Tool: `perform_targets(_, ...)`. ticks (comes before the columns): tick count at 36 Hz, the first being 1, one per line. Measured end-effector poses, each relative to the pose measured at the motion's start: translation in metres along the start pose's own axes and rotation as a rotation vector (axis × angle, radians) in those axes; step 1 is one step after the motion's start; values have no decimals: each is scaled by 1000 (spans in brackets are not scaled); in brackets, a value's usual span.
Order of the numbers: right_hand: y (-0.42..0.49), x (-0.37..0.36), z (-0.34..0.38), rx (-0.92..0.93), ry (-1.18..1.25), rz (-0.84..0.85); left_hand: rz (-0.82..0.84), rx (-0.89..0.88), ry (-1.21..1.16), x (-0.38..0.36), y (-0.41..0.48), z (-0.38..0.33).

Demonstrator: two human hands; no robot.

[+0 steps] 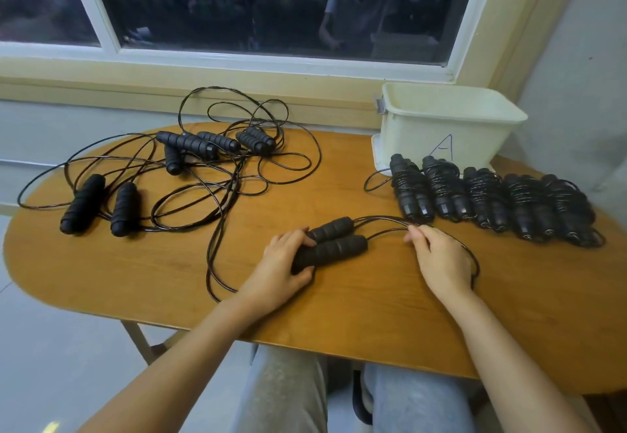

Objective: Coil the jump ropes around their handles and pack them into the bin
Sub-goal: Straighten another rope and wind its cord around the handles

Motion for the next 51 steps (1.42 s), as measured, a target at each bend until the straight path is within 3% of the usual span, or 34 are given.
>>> perform_targets(6,-5,4,2,-7,334,111,30,-3,70,4,-9,5)
perform_targets(11,-9,7,7,-37,507,172,-75,-23,152,3,-10,4)
perform_targets(18,-8,3,17,79,506,217,-110,-22,204,11,1,7)
perform_targets(21,-2,-5,24,141,329,252,-133,14,235,22,11,10)
perform_targets(23,2,-6,28,153,-15,235,-130,42,244,27,19,12)
perform_targets(25,0,-3,36,182,-340,165,-129,77,230,30,24,15)
perform_targets(28,-9,-6,50,243,-496,40,-163,114,217,31,27,24)
perform_targets(31,-22,-18,58,309,-513,-44,-165,122,287,28,27,30)
perform_targets(38,-53,-23,77,459,-431,-285,10,94,387,29,21,34)
perform_targets(44,-66,-24,102,542,-279,-286,-111,95,229,37,23,36)
perform_targets(51,-87,-41,134,631,-275,-276,-66,104,289,39,28,33)
Point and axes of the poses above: each hand's wrist, its own y-axis towards the middle knuckle, its own x-axis out of the back of the hand, z = x × y, the point moved 5 cm from there along y, towards the middle knuckle, and after that the axes turned 5 degrees about -y, right-handed, at the moved point
